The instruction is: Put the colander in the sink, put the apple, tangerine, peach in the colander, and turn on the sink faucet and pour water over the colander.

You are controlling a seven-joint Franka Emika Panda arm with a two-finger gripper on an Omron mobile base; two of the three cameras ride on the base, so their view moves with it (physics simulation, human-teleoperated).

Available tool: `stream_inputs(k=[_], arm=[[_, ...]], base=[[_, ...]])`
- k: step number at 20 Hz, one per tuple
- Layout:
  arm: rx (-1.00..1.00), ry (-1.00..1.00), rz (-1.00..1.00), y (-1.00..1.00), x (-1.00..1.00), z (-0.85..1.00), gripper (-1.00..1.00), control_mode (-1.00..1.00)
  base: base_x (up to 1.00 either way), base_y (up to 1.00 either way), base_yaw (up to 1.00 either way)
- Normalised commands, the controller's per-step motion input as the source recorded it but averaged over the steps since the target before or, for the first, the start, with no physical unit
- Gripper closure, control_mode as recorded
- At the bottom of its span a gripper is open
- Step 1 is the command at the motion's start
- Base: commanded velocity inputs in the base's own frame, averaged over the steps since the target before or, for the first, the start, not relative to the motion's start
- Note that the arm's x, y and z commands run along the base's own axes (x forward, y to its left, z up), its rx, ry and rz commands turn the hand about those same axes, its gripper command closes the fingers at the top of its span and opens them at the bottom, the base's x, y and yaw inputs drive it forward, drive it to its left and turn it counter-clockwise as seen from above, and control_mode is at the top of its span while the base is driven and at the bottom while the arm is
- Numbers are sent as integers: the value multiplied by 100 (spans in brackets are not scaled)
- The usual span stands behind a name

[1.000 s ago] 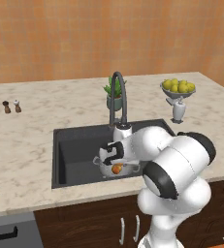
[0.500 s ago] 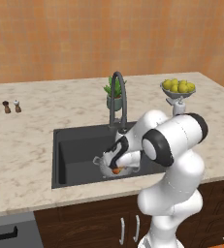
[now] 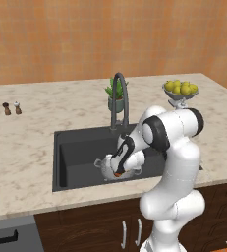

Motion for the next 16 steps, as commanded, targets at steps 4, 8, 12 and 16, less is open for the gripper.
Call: stream_inputs(k=[4, 8, 12, 16], arm=[[0, -2, 0, 0, 28, -23, -100, -100], [0, 0, 0, 0, 3, -29, -100, -100], [0, -2, 0, 0, 16, -26, -100, -100], [0, -10, 0, 0, 10, -2, -100, -100]], base=[[0, 0, 0], [0, 0, 0], [0, 0, 0], [0, 0, 0]])
